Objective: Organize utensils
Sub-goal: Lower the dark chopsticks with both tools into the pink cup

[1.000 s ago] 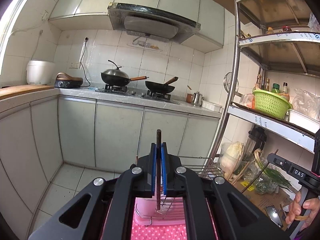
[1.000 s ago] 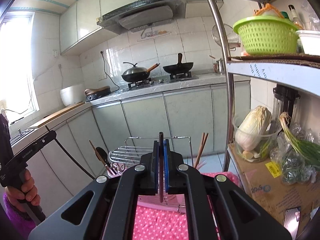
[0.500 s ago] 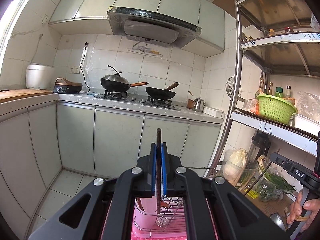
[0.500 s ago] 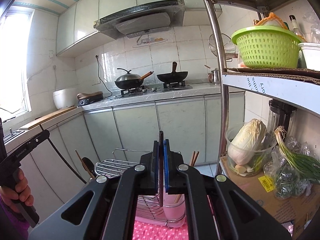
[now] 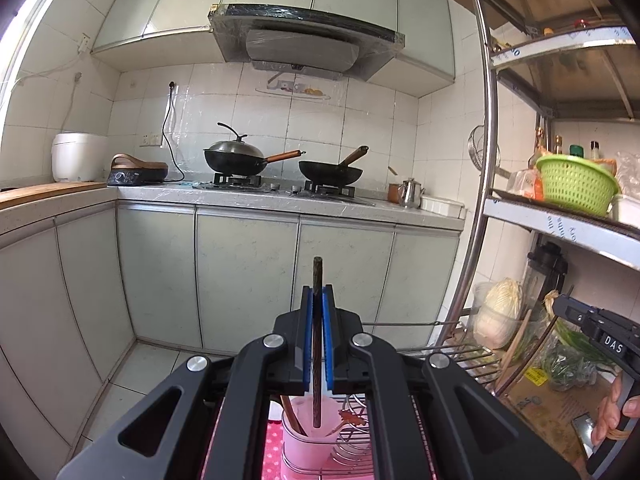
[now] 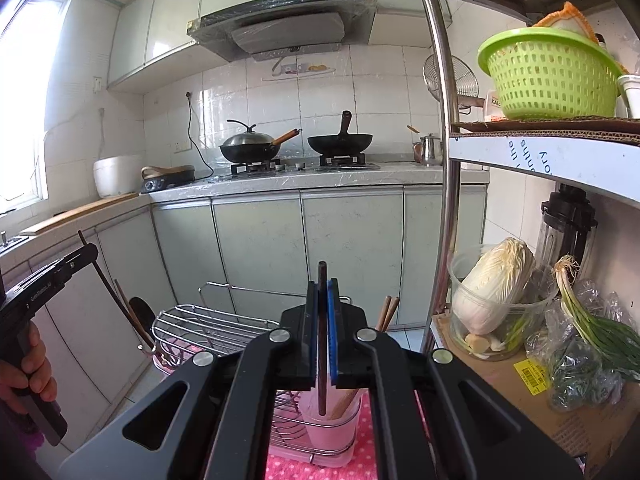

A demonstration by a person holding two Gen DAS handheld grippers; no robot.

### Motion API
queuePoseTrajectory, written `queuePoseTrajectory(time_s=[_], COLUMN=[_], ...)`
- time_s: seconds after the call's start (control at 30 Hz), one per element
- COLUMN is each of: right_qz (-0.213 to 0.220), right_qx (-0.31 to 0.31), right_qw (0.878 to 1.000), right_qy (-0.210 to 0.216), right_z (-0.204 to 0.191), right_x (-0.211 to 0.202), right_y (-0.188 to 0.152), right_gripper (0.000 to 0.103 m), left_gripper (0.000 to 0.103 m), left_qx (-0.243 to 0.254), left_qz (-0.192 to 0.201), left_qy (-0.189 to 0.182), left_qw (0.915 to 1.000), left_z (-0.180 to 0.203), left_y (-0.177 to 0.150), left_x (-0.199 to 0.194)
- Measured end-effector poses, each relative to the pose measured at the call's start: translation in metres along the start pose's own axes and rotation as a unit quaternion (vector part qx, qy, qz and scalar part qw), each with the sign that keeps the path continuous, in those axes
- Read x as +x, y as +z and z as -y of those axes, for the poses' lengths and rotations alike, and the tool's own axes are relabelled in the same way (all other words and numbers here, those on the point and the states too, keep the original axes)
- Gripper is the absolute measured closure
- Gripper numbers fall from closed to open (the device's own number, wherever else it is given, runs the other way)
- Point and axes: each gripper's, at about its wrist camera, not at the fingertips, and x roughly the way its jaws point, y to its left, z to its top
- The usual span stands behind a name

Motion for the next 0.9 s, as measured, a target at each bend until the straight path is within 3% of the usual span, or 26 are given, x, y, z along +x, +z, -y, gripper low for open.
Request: queuePoseTrajectory(time_s=[0.9], right_qz=[-0.093], right_qx=[0.01], right_qw=[0.995], right_qy=[0.014], right_z=[-0.003], right_x=[0.043], right_y=[-0.06], right_gripper=[0.098], left_gripper=[0.099], left_qx=[0.001], left_qz=[-0.102], left_qy=[-0.008], left_qw=[0.9947], left_z=[0.005], left_y=[-0.074], left_x=[0.057])
